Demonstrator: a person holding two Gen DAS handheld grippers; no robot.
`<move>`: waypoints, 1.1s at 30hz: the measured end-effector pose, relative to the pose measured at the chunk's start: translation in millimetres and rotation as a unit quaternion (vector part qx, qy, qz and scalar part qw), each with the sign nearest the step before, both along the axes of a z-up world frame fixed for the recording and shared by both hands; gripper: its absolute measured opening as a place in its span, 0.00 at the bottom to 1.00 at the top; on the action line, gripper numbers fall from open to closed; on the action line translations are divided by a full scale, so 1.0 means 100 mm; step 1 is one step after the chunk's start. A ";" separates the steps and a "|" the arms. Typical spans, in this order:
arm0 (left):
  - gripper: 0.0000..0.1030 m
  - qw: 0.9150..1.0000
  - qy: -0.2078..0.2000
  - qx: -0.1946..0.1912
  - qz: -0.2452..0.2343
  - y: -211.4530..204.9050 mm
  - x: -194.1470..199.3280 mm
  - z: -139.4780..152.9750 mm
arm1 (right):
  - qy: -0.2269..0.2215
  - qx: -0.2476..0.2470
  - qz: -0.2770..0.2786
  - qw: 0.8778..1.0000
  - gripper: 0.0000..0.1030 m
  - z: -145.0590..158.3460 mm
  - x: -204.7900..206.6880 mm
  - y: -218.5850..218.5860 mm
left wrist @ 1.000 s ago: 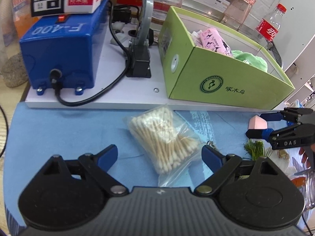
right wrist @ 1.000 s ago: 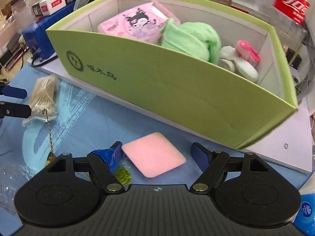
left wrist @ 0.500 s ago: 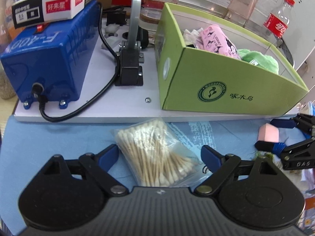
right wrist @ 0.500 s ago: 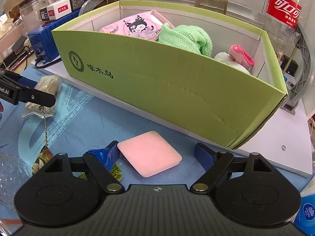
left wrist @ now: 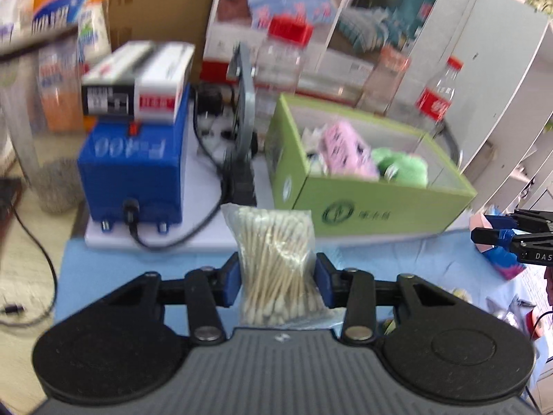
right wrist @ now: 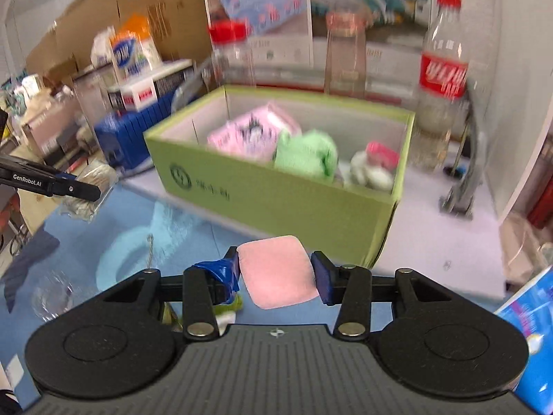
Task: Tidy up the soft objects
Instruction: 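Lift the pink sponge with right gripper while left gripper grasps the cotton swab bag, then drop the sponge and swab bag into the box, opening both grippers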
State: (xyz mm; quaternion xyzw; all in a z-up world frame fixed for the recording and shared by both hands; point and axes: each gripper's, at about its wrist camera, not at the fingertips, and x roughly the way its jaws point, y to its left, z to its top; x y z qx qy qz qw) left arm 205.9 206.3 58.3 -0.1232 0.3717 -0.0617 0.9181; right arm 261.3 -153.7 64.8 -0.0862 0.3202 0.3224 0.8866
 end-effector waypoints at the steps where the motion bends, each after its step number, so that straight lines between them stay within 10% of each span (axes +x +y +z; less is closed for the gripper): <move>1: 0.41 1.000 -0.010 -0.002 -0.003 -0.01 0.05 0.10 | -0.011 0.006 -0.002 1.000 0.28 0.10 0.04 0.02; 10: 0.41 0.998 -0.044 0.005 -0.042 -0.52 1.14 0.53 | -0.051 -0.009 -0.026 0.998 0.34 0.32 0.94 0.47; 12: 0.47 0.998 -0.033 0.020 -0.042 -0.62 1.38 0.42 | -0.043 -0.003 -0.030 0.999 0.36 0.23 1.11 0.53; 14: 0.80 0.999 -0.007 0.023 -0.022 -0.63 1.56 0.25 | 0.000 -0.006 -0.052 0.999 0.41 0.11 1.28 0.57; 16: 0.79 1.000 -0.005 0.017 -0.009 -0.60 1.60 0.13 | 0.033 -0.015 -0.073 0.997 0.43 -0.01 1.36 0.59; 23: 0.81 0.999 -0.025 0.018 -0.008 -0.54 1.33 0.18 | -0.029 0.048 -0.084 0.995 0.47 0.12 1.07 0.46; 33: 0.99 0.998 -0.045 0.037 -0.024 -0.65 0.39 0.22 | -0.091 -0.063 -0.048 0.993 0.50 0.17 0.14 0.58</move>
